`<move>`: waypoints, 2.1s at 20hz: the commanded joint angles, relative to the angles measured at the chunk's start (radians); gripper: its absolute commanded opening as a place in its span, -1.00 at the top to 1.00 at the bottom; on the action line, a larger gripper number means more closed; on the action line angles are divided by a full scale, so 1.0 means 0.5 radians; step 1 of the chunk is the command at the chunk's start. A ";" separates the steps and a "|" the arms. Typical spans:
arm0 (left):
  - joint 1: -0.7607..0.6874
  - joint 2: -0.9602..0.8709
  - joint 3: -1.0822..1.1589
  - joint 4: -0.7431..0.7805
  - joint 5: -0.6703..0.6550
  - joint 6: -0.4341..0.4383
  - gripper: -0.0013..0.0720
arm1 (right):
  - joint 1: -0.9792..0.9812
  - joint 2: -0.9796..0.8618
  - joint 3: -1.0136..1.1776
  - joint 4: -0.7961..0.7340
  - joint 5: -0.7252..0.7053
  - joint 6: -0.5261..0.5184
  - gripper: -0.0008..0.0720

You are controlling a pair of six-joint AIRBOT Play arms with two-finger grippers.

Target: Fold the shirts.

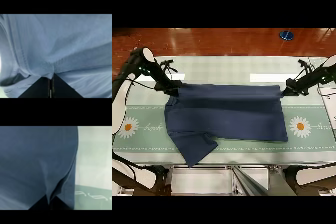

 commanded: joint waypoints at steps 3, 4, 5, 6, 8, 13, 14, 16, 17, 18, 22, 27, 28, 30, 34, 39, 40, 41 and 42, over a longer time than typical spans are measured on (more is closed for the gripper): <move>0.003 0.038 -0.081 -0.005 -0.053 -0.092 -0.42 | 0.059 0.034 -0.133 -0.031 -0.021 0.081 -0.18; 0.014 0.082 -0.082 0.021 -0.084 -0.091 -0.42 | 0.047 0.085 -0.134 -0.056 -0.002 0.083 -0.18; 0.024 0.140 -0.087 0.093 -0.115 -0.090 -0.42 | 0.017 0.168 -0.135 -0.119 0.015 0.089 -0.18; 0.054 0.226 -0.117 0.182 -0.136 -0.093 -0.42 | -0.020 0.267 -0.152 -0.211 0.016 0.112 -0.18; 0.180 0.472 -0.327 0.208 -0.093 -0.104 -0.42 | -0.143 0.550 -0.311 -0.364 -0.079 0.158 -0.18; 0.784 1.288 -1.580 -0.337 0.348 0.060 -0.42 | -0.428 1.373 -1.235 0.101 -0.616 0.030 -0.18; 0.910 1.430 -1.828 -0.529 0.419 0.169 -0.42 | -0.431 1.486 -1.374 0.221 -0.663 -0.020 -0.18; 1.078 1.635 -2.174 -0.662 0.483 0.272 -0.42 | -0.430 1.611 -1.546 0.421 -0.658 -0.051 -0.18; 1.113 1.696 -2.285 -0.667 0.487 0.272 -0.42 | -0.430 1.633 -1.574 0.464 -0.629 -0.064 -0.18; 1.106 1.723 -2.365 -0.674 0.488 0.272 -0.42 | -0.430 1.633 -1.573 0.482 -0.593 -0.065 -0.18; 0.941 1.712 -2.480 -0.800 0.661 0.203 -0.42 | -0.487 1.633 -1.557 0.552 -0.512 -0.053 -0.18; 0.600 1.566 -2.496 -0.861 0.725 0.231 -0.41 | -1.029 1.633 -1.476 0.374 -0.278 0.007 -0.18; 0.533 1.526 -2.496 -0.880 0.724 0.232 -0.41 | -1.102 1.633 -1.496 0.254 -0.246 0.036 -0.18; 0.402 1.469 -2.495 -0.890 0.733 0.236 -0.22 | -1.116 1.633 -1.623 0.058 -0.218 0.107 -0.18; 0.381 1.461 -2.465 -0.896 0.734 0.294 0.91 | -1.083 1.605 -1.943 0.030 -0.140 0.107 -0.18; 0.381 1.461 -2.414 -0.913 0.732 0.292 0.91 | -0.764 1.518 -2.047 0.002 -0.137 0.103 -0.18; 0.381 1.461 -2.414 -0.912 0.732 0.293 0.91 | -0.738 1.489 -2.047 0.002 -0.156 0.104 -0.18; 0.381 1.461 -2.414 -0.913 0.732 0.292 0.91 | -0.739 1.449 -2.047 0.008 -0.174 0.105 -0.18; 0.381 1.461 -2.414 -0.913 0.732 0.292 0.91 | -0.739 1.397 -2.047 0.022 -0.211 0.105 -0.18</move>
